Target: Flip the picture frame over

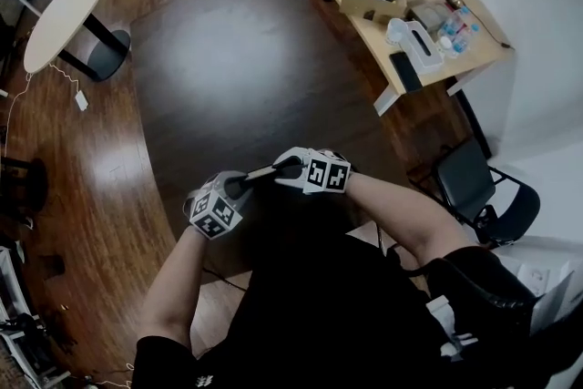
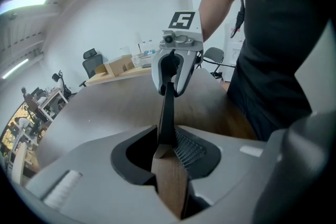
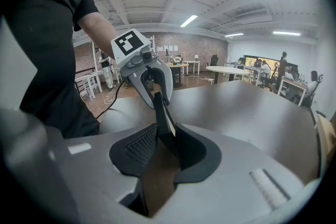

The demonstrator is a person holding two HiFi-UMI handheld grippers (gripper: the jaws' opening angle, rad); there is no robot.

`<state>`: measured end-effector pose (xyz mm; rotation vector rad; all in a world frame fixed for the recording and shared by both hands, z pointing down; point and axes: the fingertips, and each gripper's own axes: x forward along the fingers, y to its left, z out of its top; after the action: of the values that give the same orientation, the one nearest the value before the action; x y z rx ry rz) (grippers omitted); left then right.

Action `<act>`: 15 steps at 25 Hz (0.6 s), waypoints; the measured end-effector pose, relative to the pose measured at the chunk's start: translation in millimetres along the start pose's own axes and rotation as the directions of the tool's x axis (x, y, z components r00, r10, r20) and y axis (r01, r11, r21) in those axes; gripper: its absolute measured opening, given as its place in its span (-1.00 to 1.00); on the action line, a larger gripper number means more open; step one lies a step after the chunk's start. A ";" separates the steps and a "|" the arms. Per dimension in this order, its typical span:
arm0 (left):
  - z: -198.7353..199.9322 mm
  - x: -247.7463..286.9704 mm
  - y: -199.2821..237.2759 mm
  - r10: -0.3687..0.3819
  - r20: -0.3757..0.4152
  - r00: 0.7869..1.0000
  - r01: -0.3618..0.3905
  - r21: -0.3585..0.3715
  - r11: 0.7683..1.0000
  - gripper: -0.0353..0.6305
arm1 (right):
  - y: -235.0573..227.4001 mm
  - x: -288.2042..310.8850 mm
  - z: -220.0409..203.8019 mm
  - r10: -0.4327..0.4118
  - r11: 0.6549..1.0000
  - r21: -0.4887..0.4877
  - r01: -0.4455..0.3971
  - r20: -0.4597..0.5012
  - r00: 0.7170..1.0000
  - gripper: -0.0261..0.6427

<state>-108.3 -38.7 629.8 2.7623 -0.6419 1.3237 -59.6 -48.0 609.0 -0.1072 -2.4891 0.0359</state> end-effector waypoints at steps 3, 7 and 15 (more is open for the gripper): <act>0.3 2.5 -14.1 -0.016 -0.012 1.000 0.016 0.015 1.000 -0.62 | 11.7 -1.6 -5.7 0.012 1.000 -0.007 -0.012 -0.013 1.000 -0.59; -6.0 0.7 -29.4 -0.026 -0.036 0.999 0.027 0.035 0.999 -0.59 | 26.5 2.9 -8.4 0.036 0.999 -0.022 -0.037 -0.026 0.999 -0.56; -13.8 3.3 -59.3 -0.051 -0.071 0.996 0.056 0.073 0.996 -0.54 | 52.2 6.5 -18.8 0.069 0.996 -0.048 -0.072 -0.050 0.996 -0.52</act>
<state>-95.0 17.0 650.8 2.7557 -0.5214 1.4539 -49.8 4.6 625.2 -0.2147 -2.4380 0.0004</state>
